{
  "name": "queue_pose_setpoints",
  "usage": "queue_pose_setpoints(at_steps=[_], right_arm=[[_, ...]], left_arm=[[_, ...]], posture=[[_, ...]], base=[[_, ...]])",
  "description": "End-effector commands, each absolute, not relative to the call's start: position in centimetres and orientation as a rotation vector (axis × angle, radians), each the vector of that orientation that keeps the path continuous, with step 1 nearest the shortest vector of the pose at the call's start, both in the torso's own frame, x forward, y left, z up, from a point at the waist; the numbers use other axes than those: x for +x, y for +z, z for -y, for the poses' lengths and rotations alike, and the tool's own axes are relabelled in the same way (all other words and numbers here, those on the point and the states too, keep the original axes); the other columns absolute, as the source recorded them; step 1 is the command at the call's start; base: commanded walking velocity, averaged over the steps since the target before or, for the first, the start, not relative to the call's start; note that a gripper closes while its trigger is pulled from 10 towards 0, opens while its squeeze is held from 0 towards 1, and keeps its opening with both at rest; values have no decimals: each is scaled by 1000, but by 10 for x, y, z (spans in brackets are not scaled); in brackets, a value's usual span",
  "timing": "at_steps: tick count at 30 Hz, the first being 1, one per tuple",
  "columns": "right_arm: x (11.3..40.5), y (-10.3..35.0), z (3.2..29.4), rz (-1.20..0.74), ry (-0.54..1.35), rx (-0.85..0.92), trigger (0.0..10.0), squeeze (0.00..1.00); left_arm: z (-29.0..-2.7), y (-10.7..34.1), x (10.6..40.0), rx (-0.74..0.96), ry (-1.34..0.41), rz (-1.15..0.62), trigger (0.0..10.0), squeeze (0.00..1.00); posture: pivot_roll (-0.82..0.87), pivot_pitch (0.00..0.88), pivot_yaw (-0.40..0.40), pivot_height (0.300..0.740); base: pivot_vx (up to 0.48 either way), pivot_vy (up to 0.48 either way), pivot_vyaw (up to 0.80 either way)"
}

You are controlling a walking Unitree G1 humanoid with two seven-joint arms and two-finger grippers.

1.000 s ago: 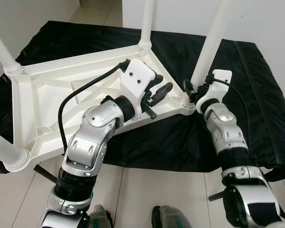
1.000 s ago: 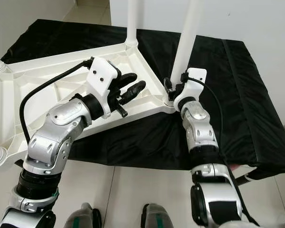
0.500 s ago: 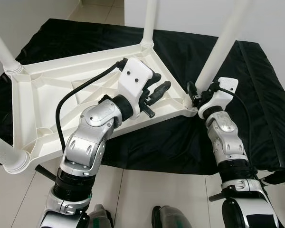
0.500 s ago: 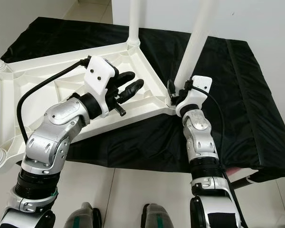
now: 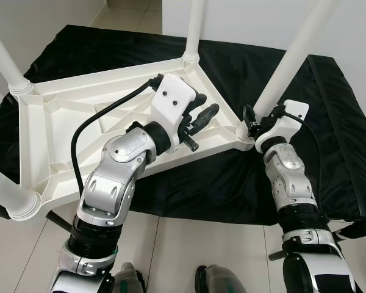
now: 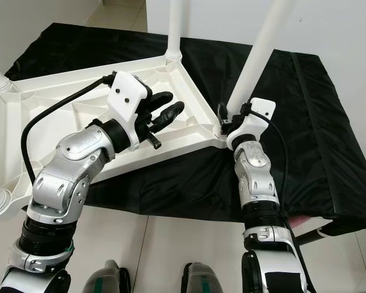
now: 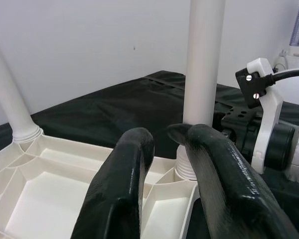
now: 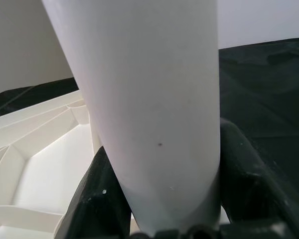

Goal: Building children table

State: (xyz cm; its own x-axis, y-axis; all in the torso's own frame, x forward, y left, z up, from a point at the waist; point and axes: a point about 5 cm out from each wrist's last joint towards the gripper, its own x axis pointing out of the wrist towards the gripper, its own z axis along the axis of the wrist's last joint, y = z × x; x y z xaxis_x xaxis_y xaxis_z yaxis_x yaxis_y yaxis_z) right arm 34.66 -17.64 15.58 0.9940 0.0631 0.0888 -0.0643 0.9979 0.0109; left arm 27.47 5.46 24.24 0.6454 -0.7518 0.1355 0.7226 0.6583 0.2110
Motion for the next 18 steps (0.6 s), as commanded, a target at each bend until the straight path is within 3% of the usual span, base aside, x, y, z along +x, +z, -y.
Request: queue_pose_setpoints(at_steps=[1, 10, 18], right_arm=[[337, 112, 180, -114, 34, 16, 10000, 0], [339, 118, 171, -92, -2, 19, 10000, 0], [335, 119, 164, -61, -157, 23, 10000, 0]], left_arm=[[-58, 245, 278, 143, -762, 226, 10000, 0], [-58, 245, 277, 140, -759, 227, 10000, 0], [-57, 245, 276, 137, -758, 226, 10000, 0]], posture=[[-31, 68, 8, 740], [-31, 70, 4, 740], [-28, 72, 2, 740]], base=[[0, 0, 0], [0, 0, 0], [0, 0, 0]])
